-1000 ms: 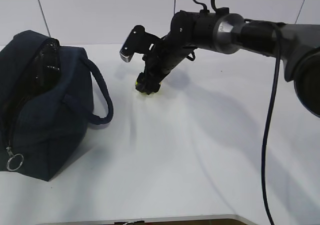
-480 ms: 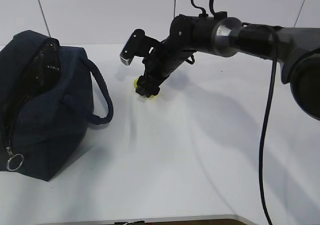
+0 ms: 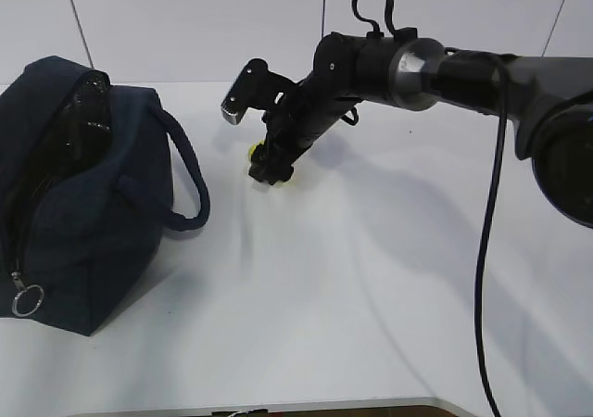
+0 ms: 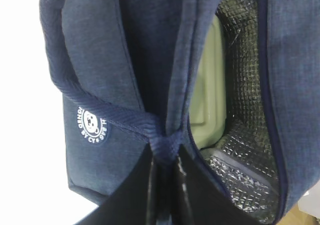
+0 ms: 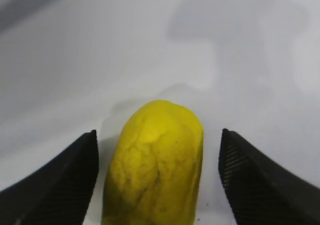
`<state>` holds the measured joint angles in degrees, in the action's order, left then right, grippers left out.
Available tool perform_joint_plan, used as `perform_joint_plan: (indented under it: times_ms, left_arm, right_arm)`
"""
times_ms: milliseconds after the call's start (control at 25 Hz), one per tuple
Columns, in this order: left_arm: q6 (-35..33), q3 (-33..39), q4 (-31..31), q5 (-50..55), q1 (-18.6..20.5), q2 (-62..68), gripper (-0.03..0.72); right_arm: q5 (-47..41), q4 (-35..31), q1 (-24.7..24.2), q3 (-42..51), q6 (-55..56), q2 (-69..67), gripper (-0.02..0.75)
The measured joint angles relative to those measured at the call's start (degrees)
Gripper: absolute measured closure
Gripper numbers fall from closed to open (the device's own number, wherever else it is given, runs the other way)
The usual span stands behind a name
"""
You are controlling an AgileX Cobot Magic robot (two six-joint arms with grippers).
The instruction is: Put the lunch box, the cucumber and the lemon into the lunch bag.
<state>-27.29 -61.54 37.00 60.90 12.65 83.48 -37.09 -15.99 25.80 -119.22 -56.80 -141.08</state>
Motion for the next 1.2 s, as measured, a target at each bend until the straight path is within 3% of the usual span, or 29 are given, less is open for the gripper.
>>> perform_joint_plan:
  times_ms: [280, 640, 1200]
  left_arm:
    - [0.0, 0.0, 0.0, -0.13, 0.0, 0.0, 0.688]
    - [0.0, 0.0, 0.0, -0.13, 0.0, 0.0, 0.688]
    - [0.0, 0.0, 0.0, -0.26, 0.0, 0.0, 0.688]
  right_arm:
    - [0.0, -0.06, 0.0, -0.13, 0.0, 0.0, 0.156]
    - [-0.44, -0.13, 0.0, -0.13, 0.0, 0.0, 0.288]
    - [-0.51, -0.13, 0.0, -0.13, 0.0, 0.0, 0.352]
